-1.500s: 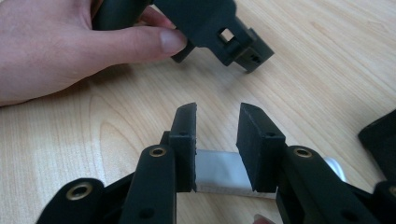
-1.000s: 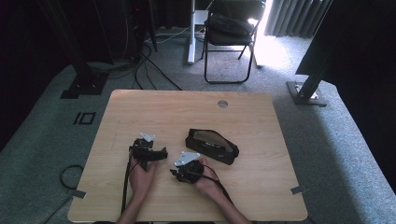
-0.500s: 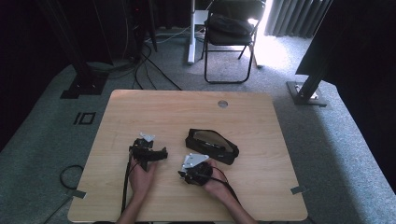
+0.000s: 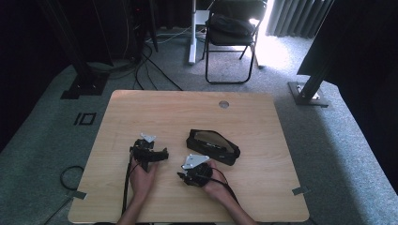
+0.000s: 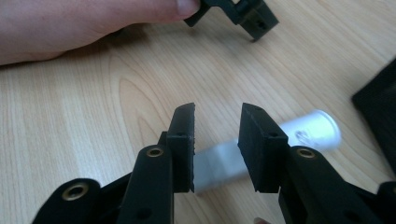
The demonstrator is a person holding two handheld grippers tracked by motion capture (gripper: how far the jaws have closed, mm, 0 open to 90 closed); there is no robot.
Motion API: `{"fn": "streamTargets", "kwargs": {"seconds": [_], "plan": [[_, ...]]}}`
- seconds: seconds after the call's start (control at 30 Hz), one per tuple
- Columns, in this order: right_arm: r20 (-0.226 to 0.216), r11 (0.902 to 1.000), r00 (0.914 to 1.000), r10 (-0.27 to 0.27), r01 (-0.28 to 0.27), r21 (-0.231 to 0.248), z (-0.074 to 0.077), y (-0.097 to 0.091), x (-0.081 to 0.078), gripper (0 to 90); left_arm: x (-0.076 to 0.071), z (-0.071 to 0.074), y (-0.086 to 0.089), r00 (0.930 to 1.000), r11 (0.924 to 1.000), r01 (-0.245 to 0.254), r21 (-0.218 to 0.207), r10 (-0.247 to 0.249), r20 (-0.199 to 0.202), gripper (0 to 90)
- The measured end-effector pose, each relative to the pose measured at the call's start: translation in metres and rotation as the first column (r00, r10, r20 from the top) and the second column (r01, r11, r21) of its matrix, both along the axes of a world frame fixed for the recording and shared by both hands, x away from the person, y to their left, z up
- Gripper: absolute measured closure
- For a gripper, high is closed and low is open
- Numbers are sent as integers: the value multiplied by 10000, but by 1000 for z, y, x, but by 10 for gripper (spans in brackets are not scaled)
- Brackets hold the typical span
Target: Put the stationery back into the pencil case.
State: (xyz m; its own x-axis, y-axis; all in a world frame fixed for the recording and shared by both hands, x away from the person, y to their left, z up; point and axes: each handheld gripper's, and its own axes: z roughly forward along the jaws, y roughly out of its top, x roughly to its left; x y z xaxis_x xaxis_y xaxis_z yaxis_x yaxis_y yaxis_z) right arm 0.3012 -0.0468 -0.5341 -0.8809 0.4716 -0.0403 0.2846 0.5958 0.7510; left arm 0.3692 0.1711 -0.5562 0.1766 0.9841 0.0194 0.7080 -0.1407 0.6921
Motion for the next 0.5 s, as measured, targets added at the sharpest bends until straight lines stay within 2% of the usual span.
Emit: {"fn": "streamTargets", "kwargs": {"seconds": [0.2,0.5], "plan": [[-116,9998,9998,134,-136,-163,-3,4,-1,666,0,0,0,10000,10000,2,2,-2,-15,12],[-193,9996,9997,-153,148,-243,-4,-14,-1,652,0,0,0,10000,10000,3,6,-3,-8,13]]}}
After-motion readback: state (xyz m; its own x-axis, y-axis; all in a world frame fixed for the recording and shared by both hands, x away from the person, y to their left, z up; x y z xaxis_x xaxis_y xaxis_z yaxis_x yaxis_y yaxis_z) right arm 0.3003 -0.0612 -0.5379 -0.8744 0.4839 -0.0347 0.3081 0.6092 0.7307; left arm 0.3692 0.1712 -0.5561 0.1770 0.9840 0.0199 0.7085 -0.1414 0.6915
